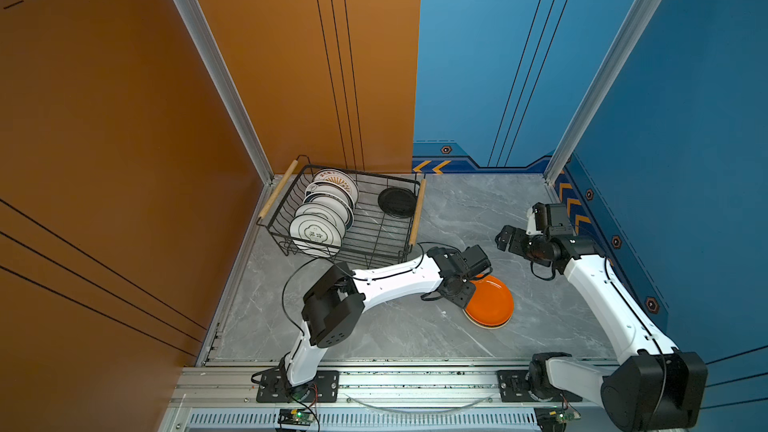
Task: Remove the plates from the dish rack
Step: 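Return the left gripper to the rack while the right moves to the black plate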
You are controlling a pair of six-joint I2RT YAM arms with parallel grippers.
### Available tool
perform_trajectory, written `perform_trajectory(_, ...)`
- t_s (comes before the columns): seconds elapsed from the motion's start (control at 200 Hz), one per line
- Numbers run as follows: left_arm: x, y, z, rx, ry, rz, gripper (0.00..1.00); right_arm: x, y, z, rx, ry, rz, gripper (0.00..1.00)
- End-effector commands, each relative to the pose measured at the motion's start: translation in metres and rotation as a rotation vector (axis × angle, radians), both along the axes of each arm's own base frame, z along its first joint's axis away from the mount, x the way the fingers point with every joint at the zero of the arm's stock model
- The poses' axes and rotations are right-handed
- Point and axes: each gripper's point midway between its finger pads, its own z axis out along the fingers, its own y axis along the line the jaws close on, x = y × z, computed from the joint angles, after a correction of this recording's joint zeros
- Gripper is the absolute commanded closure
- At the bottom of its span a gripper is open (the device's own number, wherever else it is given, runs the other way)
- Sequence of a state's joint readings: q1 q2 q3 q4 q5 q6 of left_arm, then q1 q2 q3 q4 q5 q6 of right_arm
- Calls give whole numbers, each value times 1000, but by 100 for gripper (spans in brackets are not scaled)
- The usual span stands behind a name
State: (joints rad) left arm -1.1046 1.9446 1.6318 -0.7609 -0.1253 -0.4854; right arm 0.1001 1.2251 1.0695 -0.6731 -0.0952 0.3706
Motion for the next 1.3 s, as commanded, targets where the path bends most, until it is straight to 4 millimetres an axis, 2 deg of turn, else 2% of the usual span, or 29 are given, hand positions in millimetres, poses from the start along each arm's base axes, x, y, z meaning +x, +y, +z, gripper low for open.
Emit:
perform_trajectory(0.0, 15, 34, 48, 4, -152, 50, 33, 15, 36, 37, -48, -90, 176, 0)
perform_trajectory(0.105, 21, 61, 77, -14, -256, 109, 31, 29, 86, 71, -103, -196, 379, 0)
perform_trajectory(0.195, 23, 83, 98, -63, -334, 164, 28, 41, 118, 97, -194, -282, 494, 0)
perform_trajectory(0.31, 25, 119, 118, -123, -406, 249, 26, 49, 168, 116, -284, -366, 687, 0)
perform_trajectory(0.446, 30, 165, 126, -179, -430, 359, 20, 64, 219, 118, -411, -413, 840, 0)
perform_trajectory(0.481, 32, 177, 125, -193, -419, 389, 4, 70, 230, 114, -435, -404, 865, 0)
perform_trajectory(0.496, 32, 182, 125, -200, -415, 402, 0, 74, 235, 121, -441, -421, 871, 0)
perform_trajectory(0.641, 34, 225, 122, -257, -383, 501, 2, 99, 273, 110, -528, -412, 941, 0)
perform_trajectory(0.681, 35, 236, 128, -278, -392, 526, 2, 106, 284, 106, -540, -420, 959, 0)
perform_trajectory(0.691, 34, 239, 120, -266, -382, 530, 2, 107, 286, 106, -539, -423, 962, 0)
perform_trajectory(0.721, 33, 247, 118, -272, -378, 546, 2, 112, 293, 103, -543, -428, 973, 0)
perform_trajectory(0.776, 32, 257, 118, -292, -372, 566, 2, 119, 304, 97, -545, -435, 992, 0)
perform_trajectory(0.791, 31, 259, 118, -298, -371, 572, 2, 120, 305, 101, -546, -446, 991, 0)
perform_trajectory(0.801, 31, 261, 118, -302, -369, 576, 2, 124, 308, 89, -552, -427, 998, 0)
perform_trajectory(0.816, 31, 263, 118, -310, -366, 581, 2, 127, 311, 85, -556, -422, 998, 0)
perform_trajectory(0.981, 26, 281, 115, -427, -279, 660, 2, 148, 324, 60, -591, -400, 1013, 1)
perform_trajectory(1.177, 26, 290, 115, -502, -225, 717, 2, 177, 320, 28, -726, -366, 986, 4)
perform_trajectory(1.297, 28, 291, 116, -509, -224, 733, 2, 189, 314, 13, -720, -351, 977, 8)
